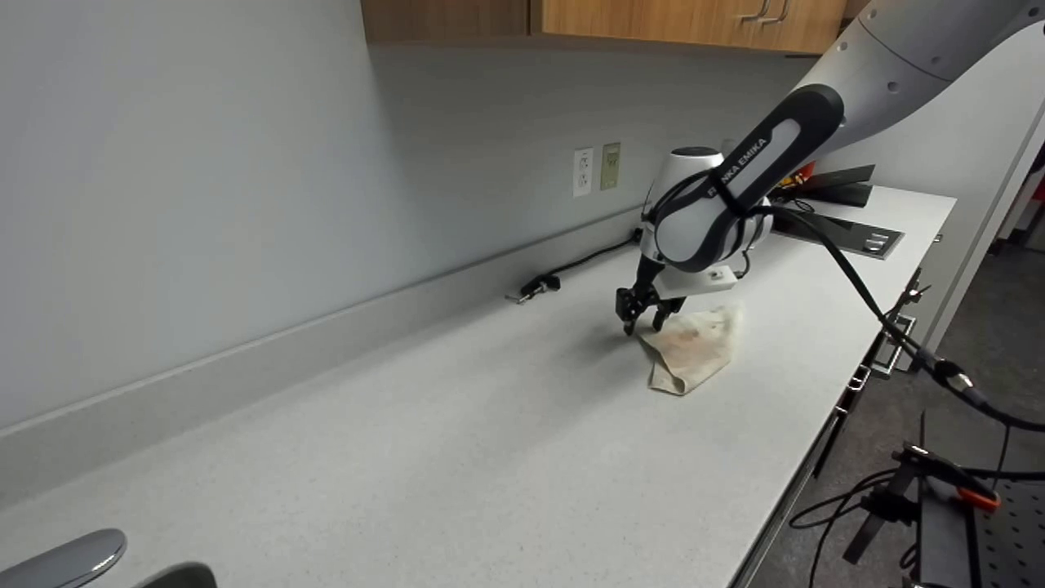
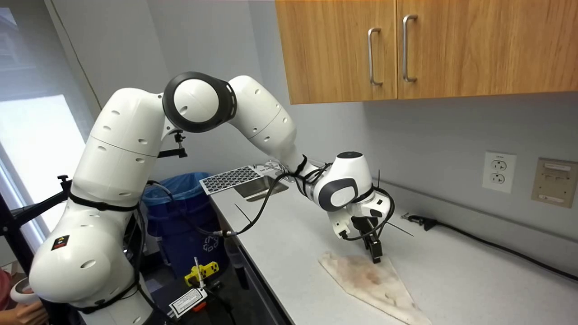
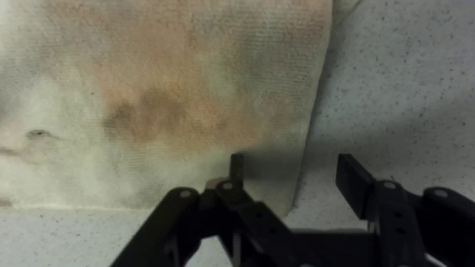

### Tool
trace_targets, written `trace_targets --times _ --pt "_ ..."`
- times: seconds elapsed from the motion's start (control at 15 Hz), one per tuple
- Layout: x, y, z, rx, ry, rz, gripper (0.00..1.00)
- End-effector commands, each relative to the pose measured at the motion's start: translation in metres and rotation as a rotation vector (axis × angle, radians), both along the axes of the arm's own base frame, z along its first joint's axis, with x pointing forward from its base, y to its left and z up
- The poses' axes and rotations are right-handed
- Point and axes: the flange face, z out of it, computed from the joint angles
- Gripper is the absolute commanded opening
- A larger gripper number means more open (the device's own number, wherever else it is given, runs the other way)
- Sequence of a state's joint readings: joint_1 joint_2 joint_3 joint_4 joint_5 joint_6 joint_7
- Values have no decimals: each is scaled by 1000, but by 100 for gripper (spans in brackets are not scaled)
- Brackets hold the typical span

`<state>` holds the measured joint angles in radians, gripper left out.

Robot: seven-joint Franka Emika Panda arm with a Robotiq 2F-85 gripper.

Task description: Spread the towel out on the counter

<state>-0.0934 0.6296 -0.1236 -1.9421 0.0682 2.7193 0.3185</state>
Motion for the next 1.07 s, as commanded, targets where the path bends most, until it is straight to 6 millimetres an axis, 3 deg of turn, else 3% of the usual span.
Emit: trace_targets --times 0.0,0.13,0.27,0.67,0.8,1.0 --pt "7 -2 -4 -4 -11 11 87" --pt "7 -3 -5 -1 -11 7 60" --pt "6 -4 -6 -2 -9 5 52" --pt "5 -7 -7 -7 -7 -2 5" --pt "5 -7 -7 -9 -5 1 0" --pt "5 -5 -5 -13 -2 9 1"
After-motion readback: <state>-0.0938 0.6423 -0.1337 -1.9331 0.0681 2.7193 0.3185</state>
